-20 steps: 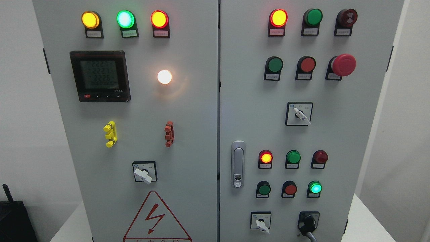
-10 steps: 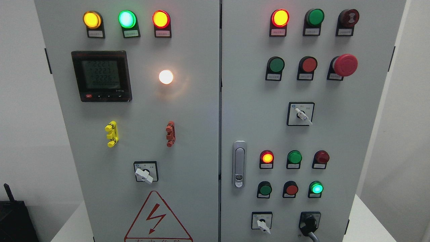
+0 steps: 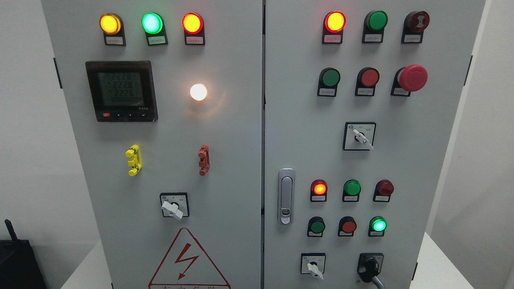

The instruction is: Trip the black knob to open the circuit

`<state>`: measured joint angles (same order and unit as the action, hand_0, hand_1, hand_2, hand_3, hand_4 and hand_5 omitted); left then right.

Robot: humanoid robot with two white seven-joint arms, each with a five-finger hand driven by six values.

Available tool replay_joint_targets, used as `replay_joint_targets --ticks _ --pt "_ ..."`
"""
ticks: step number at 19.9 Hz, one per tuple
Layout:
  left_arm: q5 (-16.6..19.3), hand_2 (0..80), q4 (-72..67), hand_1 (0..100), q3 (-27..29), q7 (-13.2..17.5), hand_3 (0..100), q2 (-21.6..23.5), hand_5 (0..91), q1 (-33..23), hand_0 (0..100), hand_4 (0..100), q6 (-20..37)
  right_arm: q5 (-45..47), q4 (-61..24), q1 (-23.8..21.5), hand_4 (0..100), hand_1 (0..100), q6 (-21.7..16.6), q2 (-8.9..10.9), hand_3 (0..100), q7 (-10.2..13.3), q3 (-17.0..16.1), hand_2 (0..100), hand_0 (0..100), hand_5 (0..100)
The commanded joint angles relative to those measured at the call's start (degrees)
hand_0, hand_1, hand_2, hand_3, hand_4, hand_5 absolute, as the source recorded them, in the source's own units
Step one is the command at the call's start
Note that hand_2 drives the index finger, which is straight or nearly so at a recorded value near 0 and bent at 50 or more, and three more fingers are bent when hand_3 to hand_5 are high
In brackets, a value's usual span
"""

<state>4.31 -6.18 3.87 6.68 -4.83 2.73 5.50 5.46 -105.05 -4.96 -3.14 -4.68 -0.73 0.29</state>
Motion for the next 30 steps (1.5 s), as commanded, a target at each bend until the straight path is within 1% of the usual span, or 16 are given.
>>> replay_joint_targets --ticks 1,23,26,30 --pt "0.0 0.0 1.44 39 0.0 0.0 0 0.0 0.0 0.0 12 0 0.04 -0.01 0.02 -0.14 100 0 0.15 0.11 100 -0.06 1.47 8 0 100" --pt "0.0 0.0 1.44 39 0.09 0.0 0 0.0 0.0 0.0 12 0 0.04 0.08 0.11 -0.14 100 0 -0.02 0.82 100 -0.06 0.33 8 0 100" --pt "0.0 0.0 1.44 39 0.0 0.0 0 0.0 0.0 0.0 12 0 0.04 0.08 0.11 -0.14 100 0 -0.02 1.26 100 -0.06 -0.2 8 0 100" --pt "0.0 0.0 1.44 39 0.0 0.0 0 0.0 0.0 0.0 12 0 0.04 0.17 0.11 -0.05 100 0 -0.02 1.26 100 -0.06 -0.64 8 0 100"
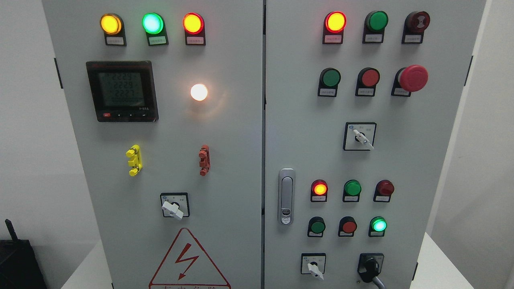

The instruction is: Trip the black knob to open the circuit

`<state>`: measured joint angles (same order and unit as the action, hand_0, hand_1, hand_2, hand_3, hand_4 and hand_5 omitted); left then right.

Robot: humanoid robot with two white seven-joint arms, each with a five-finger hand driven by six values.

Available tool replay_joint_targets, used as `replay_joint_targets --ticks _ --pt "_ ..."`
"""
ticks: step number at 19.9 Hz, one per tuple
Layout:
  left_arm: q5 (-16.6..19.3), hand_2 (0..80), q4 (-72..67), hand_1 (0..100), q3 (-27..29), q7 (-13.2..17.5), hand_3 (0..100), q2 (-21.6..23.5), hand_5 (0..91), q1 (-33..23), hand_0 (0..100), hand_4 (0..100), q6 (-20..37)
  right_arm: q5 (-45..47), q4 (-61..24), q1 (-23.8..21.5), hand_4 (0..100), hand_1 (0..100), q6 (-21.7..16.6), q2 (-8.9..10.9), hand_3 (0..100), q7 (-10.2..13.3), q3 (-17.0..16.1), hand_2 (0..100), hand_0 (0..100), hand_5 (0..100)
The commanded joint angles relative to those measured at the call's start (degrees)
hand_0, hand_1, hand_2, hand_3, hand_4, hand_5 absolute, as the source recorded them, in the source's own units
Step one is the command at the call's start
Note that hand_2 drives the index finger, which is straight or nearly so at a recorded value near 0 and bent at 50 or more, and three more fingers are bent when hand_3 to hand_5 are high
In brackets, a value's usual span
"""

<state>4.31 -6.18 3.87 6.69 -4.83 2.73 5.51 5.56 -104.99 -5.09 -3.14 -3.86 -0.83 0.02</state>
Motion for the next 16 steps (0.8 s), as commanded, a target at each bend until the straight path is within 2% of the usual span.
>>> replay_joint_targets --ticks 1,16 --pt "0.0 0.0 1.43 39 0.0 -0.01 0 0.0 0.0 0.0 12 0 0.02 0.06 0.05 0.08 100 0 -0.11 0.52 100 0.03 -0.37 8 0 100" --pt "0.0 0.0 1.43 39 0.0 -0.01 0 0.0 0.0 0.0 12 0 0.02 0.06 -0.04 0.08 100 0 -0.28 0.96 100 0.03 -1.34 8 0 100"
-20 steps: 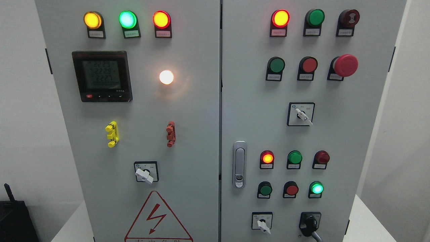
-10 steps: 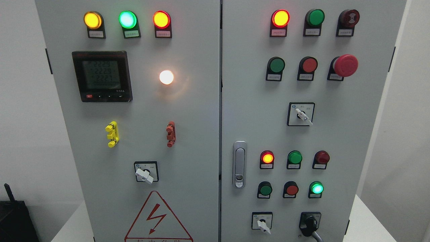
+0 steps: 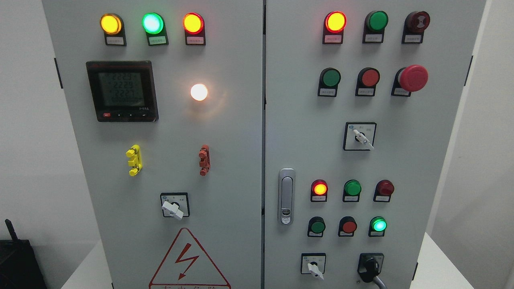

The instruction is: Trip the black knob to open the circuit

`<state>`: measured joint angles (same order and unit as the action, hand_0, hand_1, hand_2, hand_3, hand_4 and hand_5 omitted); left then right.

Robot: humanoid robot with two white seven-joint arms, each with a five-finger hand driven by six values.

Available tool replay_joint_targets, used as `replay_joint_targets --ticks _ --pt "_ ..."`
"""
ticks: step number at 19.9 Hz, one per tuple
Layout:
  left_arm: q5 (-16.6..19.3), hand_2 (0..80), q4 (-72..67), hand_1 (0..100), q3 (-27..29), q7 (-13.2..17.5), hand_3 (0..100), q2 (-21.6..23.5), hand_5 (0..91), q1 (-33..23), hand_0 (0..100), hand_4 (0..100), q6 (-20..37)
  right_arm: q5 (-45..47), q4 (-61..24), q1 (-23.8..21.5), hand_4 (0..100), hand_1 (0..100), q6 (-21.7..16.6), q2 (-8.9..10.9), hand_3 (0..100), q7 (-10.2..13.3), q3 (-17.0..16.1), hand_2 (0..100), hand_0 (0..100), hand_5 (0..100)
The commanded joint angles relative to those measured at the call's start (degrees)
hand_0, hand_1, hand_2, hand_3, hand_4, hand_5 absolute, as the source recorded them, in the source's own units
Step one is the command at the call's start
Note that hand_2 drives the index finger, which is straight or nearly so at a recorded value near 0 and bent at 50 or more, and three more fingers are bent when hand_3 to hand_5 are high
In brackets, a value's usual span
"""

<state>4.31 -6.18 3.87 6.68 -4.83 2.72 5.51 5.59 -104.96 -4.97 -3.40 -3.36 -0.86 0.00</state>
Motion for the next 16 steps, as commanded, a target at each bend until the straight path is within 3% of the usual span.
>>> replay_joint_targets --ticks 1,16 --pt "0.0 0.0 1.44 39 0.0 0.0 0 0.0 0.0 0.0 12 0 0.02 0.03 -0.07 -0.04 100 0 -0.03 0.46 100 0.07 -1.32 8 0 100" --pt "0.0 0.0 1.44 39 0.0 0.0 0 0.0 0.0 0.0 12 0 0.02 0.03 -0.07 -0.47 100 0 -0.12 1.07 100 0.07 -1.41 8 0 100"
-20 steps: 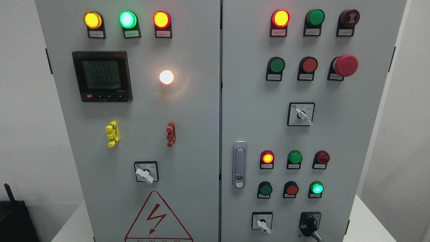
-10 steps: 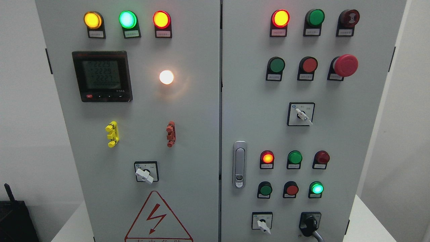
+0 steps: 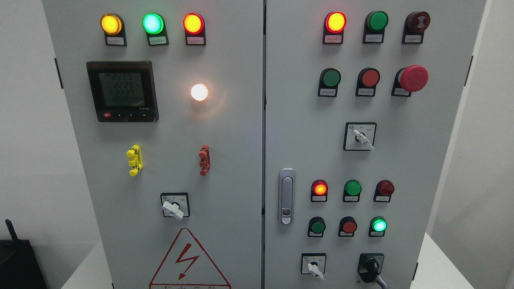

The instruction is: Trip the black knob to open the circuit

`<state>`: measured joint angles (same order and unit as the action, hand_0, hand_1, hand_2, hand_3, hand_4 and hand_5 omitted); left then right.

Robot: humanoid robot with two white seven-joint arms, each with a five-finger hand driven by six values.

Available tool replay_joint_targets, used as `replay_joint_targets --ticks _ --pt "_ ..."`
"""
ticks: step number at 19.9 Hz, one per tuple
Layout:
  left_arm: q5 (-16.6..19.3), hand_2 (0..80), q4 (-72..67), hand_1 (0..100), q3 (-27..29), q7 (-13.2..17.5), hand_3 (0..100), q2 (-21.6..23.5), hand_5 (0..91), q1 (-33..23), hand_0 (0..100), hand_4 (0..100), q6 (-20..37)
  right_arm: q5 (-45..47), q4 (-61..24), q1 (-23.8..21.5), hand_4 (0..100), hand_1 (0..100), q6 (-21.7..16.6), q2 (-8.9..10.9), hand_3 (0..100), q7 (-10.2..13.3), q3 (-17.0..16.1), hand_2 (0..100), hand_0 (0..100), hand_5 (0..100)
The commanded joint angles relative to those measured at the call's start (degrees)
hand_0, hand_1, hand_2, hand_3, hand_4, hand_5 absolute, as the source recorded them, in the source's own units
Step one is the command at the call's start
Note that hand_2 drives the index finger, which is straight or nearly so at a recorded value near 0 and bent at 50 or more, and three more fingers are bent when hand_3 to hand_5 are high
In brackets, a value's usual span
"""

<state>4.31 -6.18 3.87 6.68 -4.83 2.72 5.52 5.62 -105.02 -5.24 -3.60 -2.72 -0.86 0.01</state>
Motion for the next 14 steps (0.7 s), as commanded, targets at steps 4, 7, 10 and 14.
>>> replay_joint_targets --ticks 4,7,10,14 --pt "0.0 0.0 1.43 39 0.0 0.0 0 0.0 0.0 0.0 12 0 0.02 0.0 -0.18 -0.3 100 0 0.0 0.44 100 0.16 -1.32 8 0 100" --pt "0.0 0.0 1.43 39 0.0 0.0 0 0.0 0.0 0.0 12 0 0.02 0.0 -1.06 -0.91 100 0 0.0 0.44 100 0.16 -1.32 7 0 100" --pt "0.0 0.0 1.43 39 0.0 0.0 0 0.0 0.0 0.0 12 0 0.02 0.0 -1.5 -1.44 100 0 0.0 0.44 100 0.34 -1.32 7 0 99" --pt "0.0 0.0 1.43 39 0.0 0.0 0 0.0 0.0 0.0 12 0 0.02 0.0 -2.91 -2.85 100 0 -0.09 0.35 100 0.34 -1.32 6 0 99"
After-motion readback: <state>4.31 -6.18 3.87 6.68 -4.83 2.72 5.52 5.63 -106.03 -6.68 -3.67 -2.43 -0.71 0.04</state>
